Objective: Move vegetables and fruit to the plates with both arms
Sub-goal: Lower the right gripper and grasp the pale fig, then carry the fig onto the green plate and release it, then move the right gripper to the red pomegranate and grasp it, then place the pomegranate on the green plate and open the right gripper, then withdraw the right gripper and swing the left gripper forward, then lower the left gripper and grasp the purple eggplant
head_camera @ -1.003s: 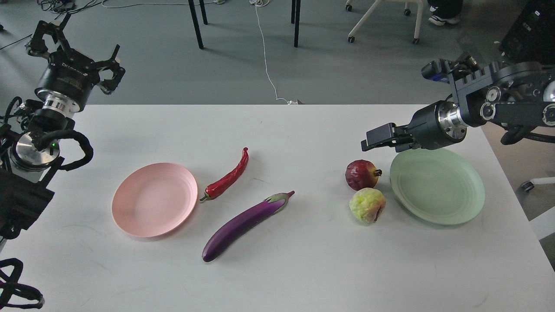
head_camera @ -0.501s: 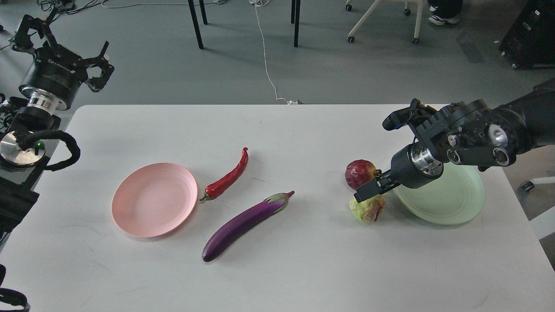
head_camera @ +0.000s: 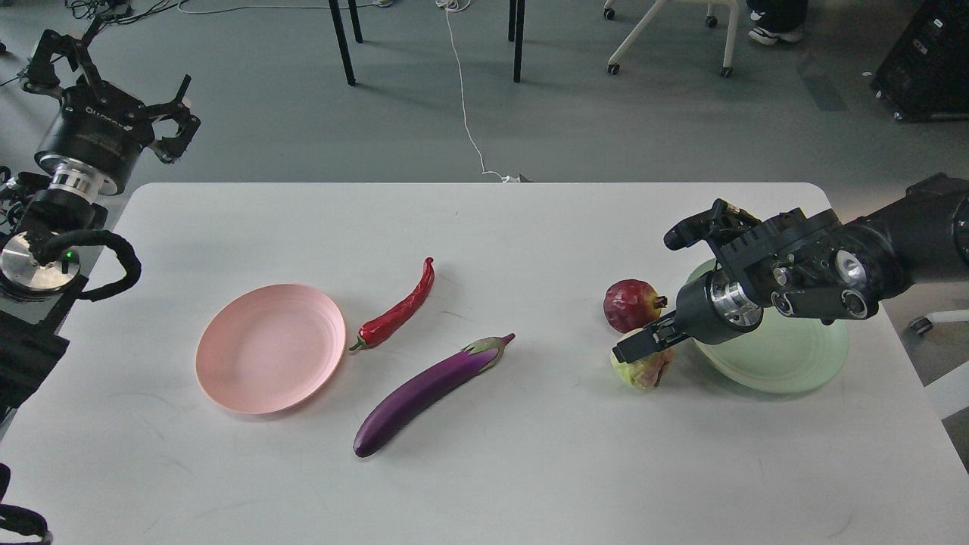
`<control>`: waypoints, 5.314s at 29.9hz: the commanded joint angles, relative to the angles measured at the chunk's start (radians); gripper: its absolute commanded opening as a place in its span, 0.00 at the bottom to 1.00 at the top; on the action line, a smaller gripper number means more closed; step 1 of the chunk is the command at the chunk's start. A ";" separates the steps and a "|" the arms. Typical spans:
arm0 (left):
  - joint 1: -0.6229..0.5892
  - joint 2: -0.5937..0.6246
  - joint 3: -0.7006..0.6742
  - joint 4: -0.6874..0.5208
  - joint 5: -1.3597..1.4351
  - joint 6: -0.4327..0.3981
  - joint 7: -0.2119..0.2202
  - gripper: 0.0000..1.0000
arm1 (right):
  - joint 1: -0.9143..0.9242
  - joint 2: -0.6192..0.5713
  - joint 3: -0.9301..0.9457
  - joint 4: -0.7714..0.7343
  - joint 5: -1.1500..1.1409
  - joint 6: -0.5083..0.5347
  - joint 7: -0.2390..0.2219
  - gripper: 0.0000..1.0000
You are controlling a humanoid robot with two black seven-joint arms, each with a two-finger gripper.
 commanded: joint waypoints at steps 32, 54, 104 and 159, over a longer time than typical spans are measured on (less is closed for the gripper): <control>0.002 -0.001 0.000 0.004 0.001 -0.004 0.000 0.98 | 0.032 -0.310 -0.080 -0.057 -0.271 0.031 0.036 0.82; 0.013 -0.004 -0.001 0.004 0.001 -0.004 0.000 0.98 | 0.053 -0.041 0.033 -0.191 -0.113 0.040 0.036 0.98; 0.013 -0.001 0.002 0.020 0.001 -0.021 0.002 0.98 | -0.137 -0.217 -0.034 -0.317 -0.217 -0.163 0.036 0.94; 0.073 0.091 0.563 -0.930 2.187 -0.001 0.081 0.75 | -1.088 -0.255 2.014 -0.216 0.818 0.300 0.036 0.99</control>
